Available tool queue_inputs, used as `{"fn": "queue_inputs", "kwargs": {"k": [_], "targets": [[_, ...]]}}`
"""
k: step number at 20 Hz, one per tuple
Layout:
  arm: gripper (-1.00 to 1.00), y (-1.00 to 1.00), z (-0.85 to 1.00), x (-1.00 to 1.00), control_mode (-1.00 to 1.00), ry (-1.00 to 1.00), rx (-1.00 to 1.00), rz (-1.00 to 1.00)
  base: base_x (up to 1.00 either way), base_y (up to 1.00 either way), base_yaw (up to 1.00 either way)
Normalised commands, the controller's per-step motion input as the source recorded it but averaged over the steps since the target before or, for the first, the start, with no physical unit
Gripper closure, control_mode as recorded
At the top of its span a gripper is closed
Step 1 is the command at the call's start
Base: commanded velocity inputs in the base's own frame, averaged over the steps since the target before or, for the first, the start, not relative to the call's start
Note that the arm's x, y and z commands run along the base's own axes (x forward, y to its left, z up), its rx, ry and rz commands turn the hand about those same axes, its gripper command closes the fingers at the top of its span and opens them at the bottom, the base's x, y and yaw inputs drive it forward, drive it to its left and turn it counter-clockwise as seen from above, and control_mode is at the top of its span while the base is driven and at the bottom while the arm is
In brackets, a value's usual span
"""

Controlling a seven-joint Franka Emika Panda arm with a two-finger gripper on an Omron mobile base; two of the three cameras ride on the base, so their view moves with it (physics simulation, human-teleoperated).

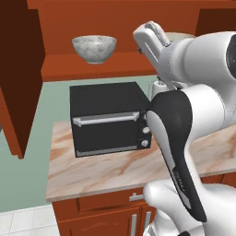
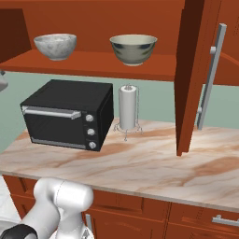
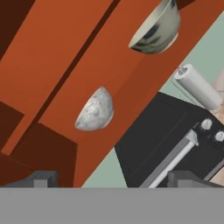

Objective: Move the bowls from the cabinet to the plates on the dining table.

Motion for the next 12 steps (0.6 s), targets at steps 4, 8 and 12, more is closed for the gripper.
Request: {"fn": "queue_inputs", "kwargs": {"k": [4,8,12], "targets": [[-1.00,-0.24,0.00,0.03,-1.00,0.00,0.04,-0.17,0.00,0.00,0.00],[-1.00,-0.30,0.00,0.06,-1.00,0.00,0.06,-0.13,0.00,0.00,0.00],[-1.00,-0.38,0.01,0.15,-1.00,0.00,0.08,-0.01,0.00,0.00,0.00]]}}
